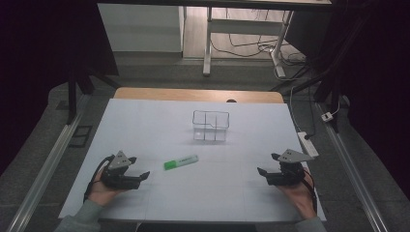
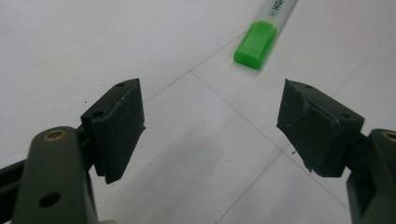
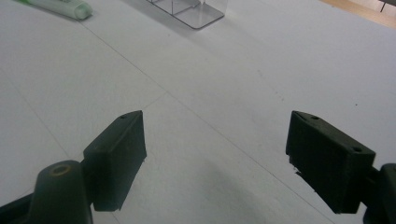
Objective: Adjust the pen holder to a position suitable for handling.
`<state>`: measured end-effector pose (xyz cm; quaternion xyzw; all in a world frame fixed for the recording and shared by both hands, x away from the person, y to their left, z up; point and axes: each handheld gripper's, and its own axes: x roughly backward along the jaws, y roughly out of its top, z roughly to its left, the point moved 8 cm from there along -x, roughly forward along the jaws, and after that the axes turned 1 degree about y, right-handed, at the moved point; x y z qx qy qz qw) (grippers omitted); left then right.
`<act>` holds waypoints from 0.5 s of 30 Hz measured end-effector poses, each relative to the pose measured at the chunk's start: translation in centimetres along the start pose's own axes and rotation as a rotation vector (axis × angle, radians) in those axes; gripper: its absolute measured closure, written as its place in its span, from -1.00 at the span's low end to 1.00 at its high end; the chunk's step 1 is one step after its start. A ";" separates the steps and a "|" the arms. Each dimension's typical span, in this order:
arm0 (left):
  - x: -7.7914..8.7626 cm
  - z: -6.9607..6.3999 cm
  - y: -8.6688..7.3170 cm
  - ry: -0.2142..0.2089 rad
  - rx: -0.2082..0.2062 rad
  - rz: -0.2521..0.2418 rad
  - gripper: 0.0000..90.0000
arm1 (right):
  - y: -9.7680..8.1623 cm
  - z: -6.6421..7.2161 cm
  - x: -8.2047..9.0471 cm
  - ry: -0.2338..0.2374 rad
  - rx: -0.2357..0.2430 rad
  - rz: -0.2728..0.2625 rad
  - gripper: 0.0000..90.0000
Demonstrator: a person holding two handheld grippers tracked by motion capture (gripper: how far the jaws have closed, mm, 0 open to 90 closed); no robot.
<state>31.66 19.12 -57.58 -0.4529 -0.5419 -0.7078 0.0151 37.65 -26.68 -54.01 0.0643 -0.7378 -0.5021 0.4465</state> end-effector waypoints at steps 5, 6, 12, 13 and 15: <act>0.1 0.0 0.0 0.003 0.000 -0.003 -0.49 | -0.2 0.0 -0.2 -0.001 -0.003 0.010 -0.54; 0.1 0.0 0.0 0.003 0.000 -0.003 -0.49 | -0.3 -0.1 -0.2 -0.004 -0.004 0.011 -0.54; 0.1 0.0 0.0 0.004 -0.005 0.000 -0.49 | -0.3 -0.1 -0.2 0.001 -0.013 0.011 -0.53; 0.1 0.0 0.0 0.004 -0.005 0.000 -0.49 | -0.3 -0.1 -0.2 0.000 -0.011 0.012 -0.53; 0.1 -0.1 0.0 0.003 -0.006 0.001 -0.49 | -0.3 -0.1 -0.1 0.000 -0.013 0.010 -0.53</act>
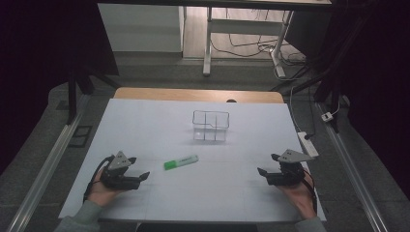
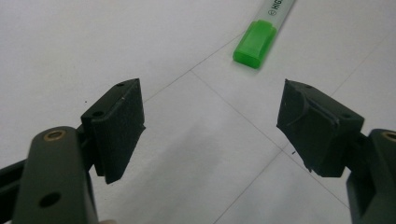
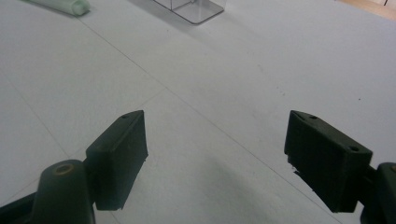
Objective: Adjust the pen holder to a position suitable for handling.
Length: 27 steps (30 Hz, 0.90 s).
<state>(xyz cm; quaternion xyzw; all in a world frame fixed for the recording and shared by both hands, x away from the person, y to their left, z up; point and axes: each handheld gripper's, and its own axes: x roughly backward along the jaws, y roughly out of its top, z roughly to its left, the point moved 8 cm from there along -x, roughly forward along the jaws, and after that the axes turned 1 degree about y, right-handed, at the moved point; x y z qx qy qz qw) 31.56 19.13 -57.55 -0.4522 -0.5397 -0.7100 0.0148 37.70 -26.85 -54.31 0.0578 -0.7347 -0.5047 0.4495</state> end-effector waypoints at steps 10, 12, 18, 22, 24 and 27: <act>-0.1 0.2 0.0 -0.004 0.005 -0.004 -0.49 | 0.2 0.1 -0.3 0.017 -0.005 -0.011 -0.51; -0.1 0.3 0.1 -0.006 0.008 -0.007 -0.49 | 0.1 0.1 -0.5 0.017 -0.007 -0.008 -0.51; -0.1 0.3 0.1 -0.005 0.005 -0.006 -0.48 | 0.0 0.3 -0.4 0.020 -0.005 0.000 -0.50; -0.1 0.2 0.2 -0.004 0.001 -0.004 -0.48 | 0.0 0.3 -0.3 0.014 0.001 0.002 -0.50; -0.1 0.2 0.3 -0.005 0.000 -0.003 -0.48 | 0.1 0.4 -0.2 0.016 0.005 -0.005 -0.49; -0.1 0.2 0.3 -0.006 0.002 0.000 -0.48 | 0.1 0.3 -0.1 0.019 -0.005 -0.014 -0.49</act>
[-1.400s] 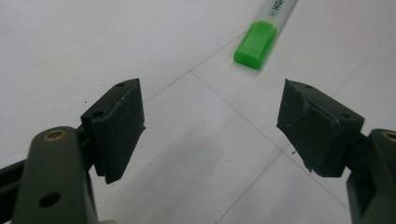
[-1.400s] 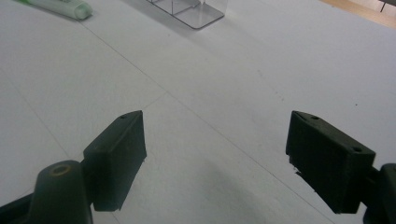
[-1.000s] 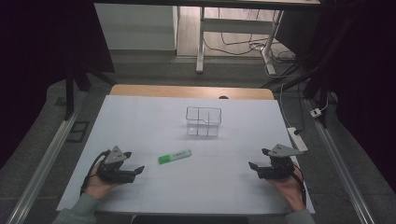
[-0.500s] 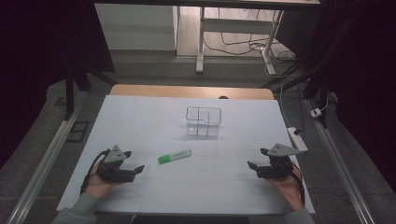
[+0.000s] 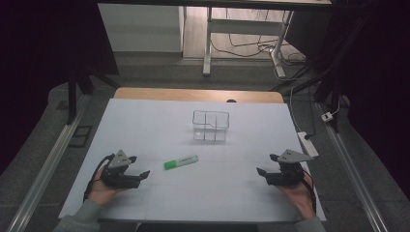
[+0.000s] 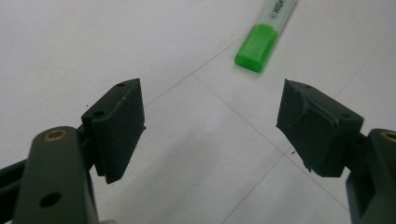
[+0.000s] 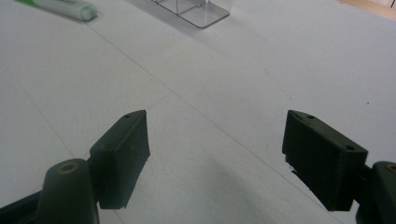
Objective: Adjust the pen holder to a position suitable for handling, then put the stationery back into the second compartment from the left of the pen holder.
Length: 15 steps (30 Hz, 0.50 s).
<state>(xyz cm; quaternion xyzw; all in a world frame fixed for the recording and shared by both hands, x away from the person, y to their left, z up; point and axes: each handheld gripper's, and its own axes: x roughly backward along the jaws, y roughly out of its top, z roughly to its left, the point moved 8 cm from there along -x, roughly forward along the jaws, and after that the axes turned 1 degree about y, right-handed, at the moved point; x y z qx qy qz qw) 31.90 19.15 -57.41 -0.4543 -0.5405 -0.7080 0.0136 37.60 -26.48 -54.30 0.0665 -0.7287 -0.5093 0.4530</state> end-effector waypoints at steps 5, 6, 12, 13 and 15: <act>0.2 0.0 0.3 -0.007 -0.001 -0.003 -0.48 | 0.1 0.2 0.0 0.002 0.012 0.005 -0.49; 0.2 -0.1 0.5 -0.010 -0.003 -0.001 -0.48 | 0.4 0.4 0.0 0.009 0.017 -0.010 -0.48; 0.3 -0.2 1.0 -0.022 -0.024 0.016 -0.48 | 0.5 0.8 0.0 0.020 0.029 -0.002 -0.48; 0.3 -0.2 1.1 -0.024 -0.029 0.018 -0.48 | 0.4 0.7 0.0 0.021 0.033 -0.002 -0.48; 0.4 -0.2 1.3 -0.025 -0.033 0.019 -0.48 | 0.4 0.8 -0.1 0.025 0.032 -0.003 -0.48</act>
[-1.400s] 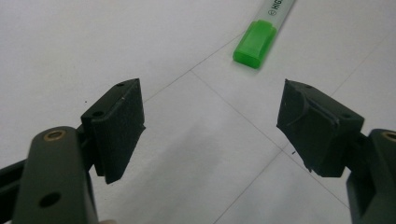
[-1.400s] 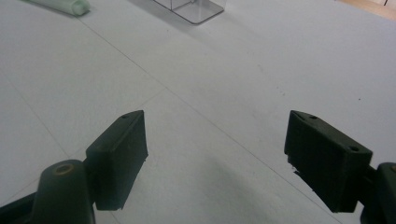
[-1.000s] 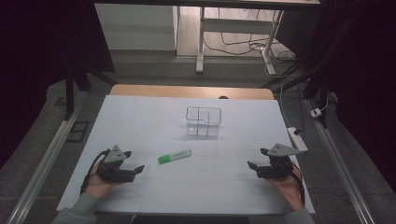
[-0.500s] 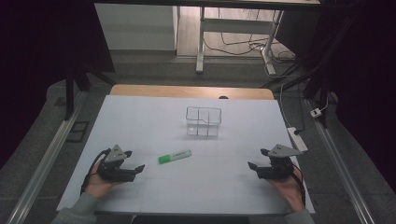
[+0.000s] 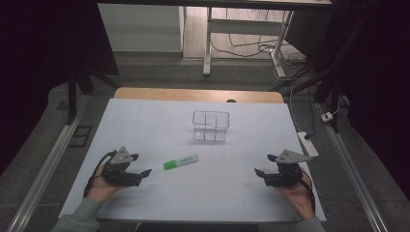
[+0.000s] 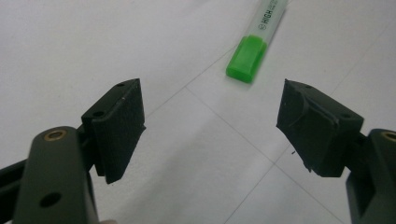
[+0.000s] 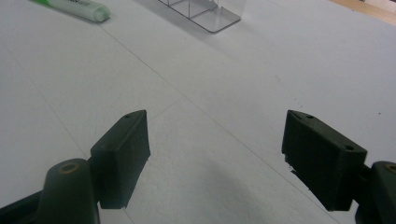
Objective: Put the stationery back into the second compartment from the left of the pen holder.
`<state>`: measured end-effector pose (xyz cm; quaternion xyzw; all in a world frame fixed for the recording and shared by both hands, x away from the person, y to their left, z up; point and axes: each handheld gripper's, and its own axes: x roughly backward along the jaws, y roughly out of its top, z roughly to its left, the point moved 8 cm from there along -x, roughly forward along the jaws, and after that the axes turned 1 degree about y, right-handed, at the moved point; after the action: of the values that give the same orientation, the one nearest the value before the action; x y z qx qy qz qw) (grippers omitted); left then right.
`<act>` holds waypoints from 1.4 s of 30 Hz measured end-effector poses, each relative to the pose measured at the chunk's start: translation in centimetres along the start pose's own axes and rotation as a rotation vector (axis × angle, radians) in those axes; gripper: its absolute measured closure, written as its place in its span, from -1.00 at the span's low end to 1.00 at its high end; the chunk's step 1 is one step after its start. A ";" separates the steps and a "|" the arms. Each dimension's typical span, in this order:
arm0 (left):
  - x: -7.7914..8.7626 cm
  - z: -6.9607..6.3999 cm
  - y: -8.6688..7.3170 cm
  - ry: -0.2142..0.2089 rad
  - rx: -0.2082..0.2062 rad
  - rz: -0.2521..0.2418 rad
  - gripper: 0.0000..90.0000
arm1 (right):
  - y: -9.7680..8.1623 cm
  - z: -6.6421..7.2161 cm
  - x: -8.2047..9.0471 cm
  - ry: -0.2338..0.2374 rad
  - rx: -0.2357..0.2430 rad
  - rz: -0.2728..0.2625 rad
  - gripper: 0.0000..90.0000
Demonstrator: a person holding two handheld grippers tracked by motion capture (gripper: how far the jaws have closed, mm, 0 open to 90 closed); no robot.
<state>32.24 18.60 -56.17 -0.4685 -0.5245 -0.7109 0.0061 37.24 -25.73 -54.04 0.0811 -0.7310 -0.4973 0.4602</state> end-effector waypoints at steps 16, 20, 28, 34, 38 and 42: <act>-0.8 -0.7 2.4 -0.038 -0.082 0.073 -0.48 | -0.2 0.2 -0.2 0.009 0.003 0.016 -0.47; -1.3 -1.0 3.0 -0.047 -0.113 0.098 -0.48 | -0.2 0.2 -0.2 0.008 0.008 0.019 -0.47; -2.6 -1.3 3.8 -0.065 -0.148 0.138 -0.47 | -0.3 0.2 -0.2 0.008 0.006 0.025 -0.47; -3.6 -1.5 4.0 -0.076 -0.160 0.166 -0.47 | -0.4 0.3 -0.4 0.015 0.007 0.034 -0.47; -4.2 -1.6 4.3 -0.086 -0.169 0.182 -0.47 | -0.5 0.3 -0.5 0.015 0.009 0.038 -0.47; -4.8 -1.6 4.6 -0.097 -0.181 0.208 -0.46 | -0.5 0.3 -0.5 0.015 0.007 0.038 -0.47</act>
<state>36.16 12.99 -56.07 -0.5529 -0.4067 -0.7272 0.0119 37.10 -25.47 -54.79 0.0722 -0.7308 -0.4852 0.4746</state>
